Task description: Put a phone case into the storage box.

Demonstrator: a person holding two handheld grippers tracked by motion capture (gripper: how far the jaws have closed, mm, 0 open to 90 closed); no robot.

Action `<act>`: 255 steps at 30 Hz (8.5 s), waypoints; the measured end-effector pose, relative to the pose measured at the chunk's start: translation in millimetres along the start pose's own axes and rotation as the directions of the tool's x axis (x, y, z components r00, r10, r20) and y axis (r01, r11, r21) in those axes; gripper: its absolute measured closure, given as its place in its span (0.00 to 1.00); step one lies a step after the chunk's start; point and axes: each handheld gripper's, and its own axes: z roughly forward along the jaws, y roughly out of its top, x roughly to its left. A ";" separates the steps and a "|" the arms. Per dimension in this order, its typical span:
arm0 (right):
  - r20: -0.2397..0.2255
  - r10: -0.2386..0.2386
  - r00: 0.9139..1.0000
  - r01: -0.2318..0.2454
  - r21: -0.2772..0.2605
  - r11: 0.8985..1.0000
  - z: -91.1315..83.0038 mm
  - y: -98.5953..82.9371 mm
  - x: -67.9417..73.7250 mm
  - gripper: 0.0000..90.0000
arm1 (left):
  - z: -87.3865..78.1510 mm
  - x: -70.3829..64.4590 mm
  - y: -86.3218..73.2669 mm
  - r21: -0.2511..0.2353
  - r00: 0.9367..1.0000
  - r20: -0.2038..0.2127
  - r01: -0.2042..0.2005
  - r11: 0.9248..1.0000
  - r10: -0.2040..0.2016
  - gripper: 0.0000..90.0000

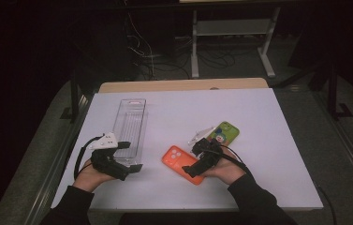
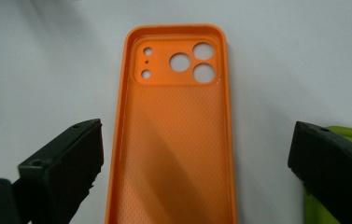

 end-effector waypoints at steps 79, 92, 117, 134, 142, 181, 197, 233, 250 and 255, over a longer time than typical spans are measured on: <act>-0.051 -0.162 0.985 0.166 0.076 0.983 -22.6 -8.4 -30.2 0.18 | 16.1 -5.2 27.7 0.004 0.996 0.076 -0.044 0.999 0.044 0.00; -0.103 -0.267 0.958 0.276 0.090 0.957 -37.6 -8.5 -42.6 0.18 | 36.3 -13.2 51.2 0.009 0.985 0.135 -0.106 0.994 0.104 0.00; -0.216 -0.455 0.864 0.476 0.057 0.878 -55.3 12.0 -45.3 0.17 | 77.9 -20.4 95.5 0.094 0.914 0.314 -0.300 0.949 0.258 0.00; -0.253 -0.519 0.817 0.542 0.028 0.840 -53.5 23.8 -28.0 0.17 | 105.8 -33.7 98.5 0.195 0.857 0.423 -0.402 0.895 0.294 0.00; -0.260 -0.518 0.815 0.542 0.024 0.840 -52.2 27.2 -23.9 0.17 | 116.0 -39.3 96.1 0.228 0.842 0.440 -0.442 0.868 0.313 0.00; -0.213 -0.377 0.901 0.373 -0.061 0.926 -62.6 20.6 -44.1 0.01 | 116.2 -48.6 88.1 0.296 0.918 0.306 -0.345 0.891 0.254 0.18; -0.065 -0.022 0.998 0.011 -0.152 0.988 -72.1 -34.8 -60.4 0.01 | 111.7 -43.1 76.7 0.336 0.994 0.049 -0.113 0.935 0.103 0.18; 0.227 -0.027 0.974 0.081 -0.232 0.969 -41.7 -66.9 -36.6 0.01 | 95.7 -30.6 72.3 0.308 1.000 -0.004 -0.013 0.951 0.015 0.17; 0.396 -0.207 0.894 0.306 -0.205 0.930 -44.5 -63.8 -23.0 0.01 | 99.6 -32.2 70.8 0.322 1.000 0.008 -0.031 0.946 0.030 0.17; 0.464 -0.304 0.832 0.414 -0.154 0.897 -41.5 -63.2 -13.8 0.01 | 100.7 -32.3 70.7 0.326 0.999 0.020 -0.043 0.944 0.039 0.17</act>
